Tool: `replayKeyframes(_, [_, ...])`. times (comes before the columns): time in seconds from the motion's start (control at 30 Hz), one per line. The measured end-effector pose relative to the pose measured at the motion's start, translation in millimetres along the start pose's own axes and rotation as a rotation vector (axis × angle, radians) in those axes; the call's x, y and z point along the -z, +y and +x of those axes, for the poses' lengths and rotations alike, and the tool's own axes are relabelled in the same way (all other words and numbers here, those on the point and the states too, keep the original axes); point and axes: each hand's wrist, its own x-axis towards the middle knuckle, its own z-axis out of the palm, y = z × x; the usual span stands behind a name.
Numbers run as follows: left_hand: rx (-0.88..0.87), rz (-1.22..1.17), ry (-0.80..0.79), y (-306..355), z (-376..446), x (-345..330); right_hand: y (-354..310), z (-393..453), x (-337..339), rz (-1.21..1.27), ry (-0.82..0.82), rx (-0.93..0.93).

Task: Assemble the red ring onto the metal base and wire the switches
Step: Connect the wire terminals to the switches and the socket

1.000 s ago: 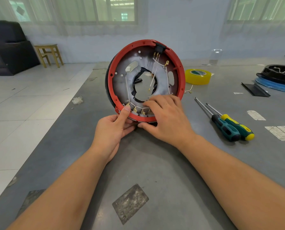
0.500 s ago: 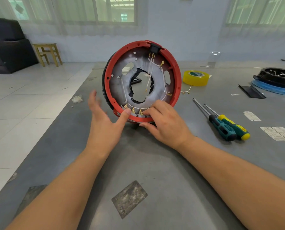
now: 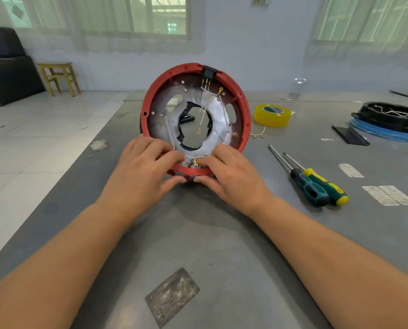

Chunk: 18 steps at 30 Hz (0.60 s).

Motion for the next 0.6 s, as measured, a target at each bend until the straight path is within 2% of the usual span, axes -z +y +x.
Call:
replayKeyframes(0.13, [-0.126, -0.048, 0.028, -13.7, -5.4, 3.5, -0.5, 2.4, 1.5, -0.028, -0.005, 0.037])
replayKeyframes(0.3, [-0.075, -0.129, 0.07, -13.2, -18.9, -1.7, 11.5, -5.0, 16.1, -0.157, 0.003, 0.13])
replayKeyframes(0.6, [-0.105, -0.011, 0.108, -10.5, -19.7, 3.0, 11.3, -3.5, 19.3, -0.195, -0.025, 0.152])
